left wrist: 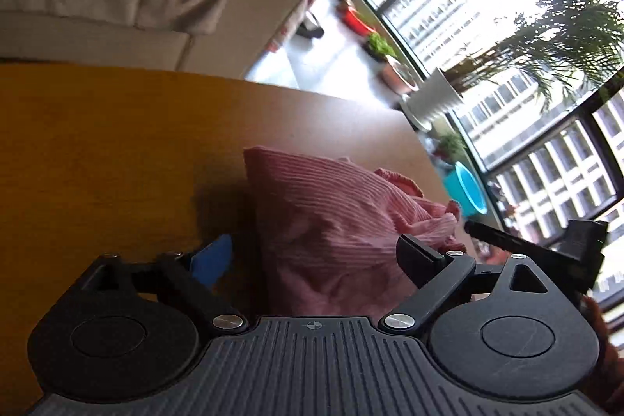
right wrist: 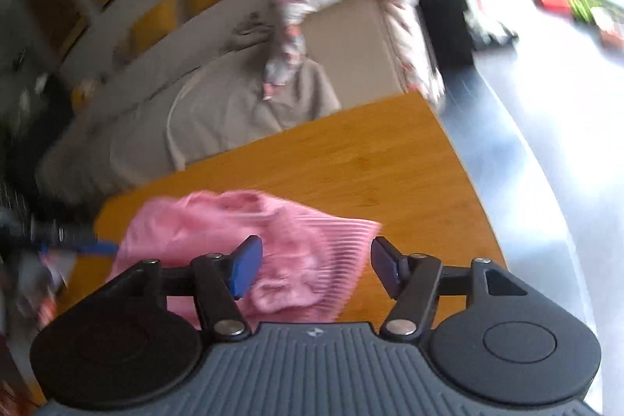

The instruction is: Fold clothes

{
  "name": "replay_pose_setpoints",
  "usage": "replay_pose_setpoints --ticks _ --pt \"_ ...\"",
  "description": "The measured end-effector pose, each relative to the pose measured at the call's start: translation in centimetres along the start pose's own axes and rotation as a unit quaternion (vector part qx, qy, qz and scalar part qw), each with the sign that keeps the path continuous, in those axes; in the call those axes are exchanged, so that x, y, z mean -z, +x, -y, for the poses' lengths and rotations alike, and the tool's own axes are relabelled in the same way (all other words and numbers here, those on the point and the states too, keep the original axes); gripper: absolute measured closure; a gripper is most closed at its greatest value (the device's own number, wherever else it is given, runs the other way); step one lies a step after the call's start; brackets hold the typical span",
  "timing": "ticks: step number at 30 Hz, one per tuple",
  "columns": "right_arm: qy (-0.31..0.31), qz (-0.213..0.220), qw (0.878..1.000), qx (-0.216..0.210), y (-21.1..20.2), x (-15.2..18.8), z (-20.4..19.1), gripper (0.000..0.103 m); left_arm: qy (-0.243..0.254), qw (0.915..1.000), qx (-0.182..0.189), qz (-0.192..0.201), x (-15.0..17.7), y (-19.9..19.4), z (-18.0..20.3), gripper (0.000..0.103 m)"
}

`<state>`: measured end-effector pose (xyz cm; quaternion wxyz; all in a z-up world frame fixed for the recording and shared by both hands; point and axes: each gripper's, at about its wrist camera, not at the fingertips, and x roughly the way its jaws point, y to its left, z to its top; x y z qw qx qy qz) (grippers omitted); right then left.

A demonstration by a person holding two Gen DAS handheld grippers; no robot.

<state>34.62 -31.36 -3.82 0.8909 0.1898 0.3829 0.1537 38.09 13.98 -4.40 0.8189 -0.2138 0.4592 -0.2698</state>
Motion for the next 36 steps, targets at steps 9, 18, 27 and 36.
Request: replay_pose_setpoints --ticks 9,18,27,36 --pt "0.001 -0.02 0.996 -0.084 5.2 -0.8 -1.0 0.041 0.025 0.9989 0.032 0.023 -1.2 3.8 0.9 0.01" --pt "-0.135 -0.015 0.989 -0.059 8.5 -4.5 -5.7 0.083 0.063 0.9974 0.007 0.036 -3.7 5.1 1.9 0.073" --pt "-0.267 0.057 0.959 -0.072 -3.8 -2.3 -10.4 0.083 0.173 0.9817 0.021 0.077 1.4 -5.7 10.1 0.074" --pt "-0.344 0.044 0.937 -0.04 -12.3 8.7 -11.6 0.083 0.202 0.9778 0.024 0.048 13.1 -10.2 13.1 0.074"
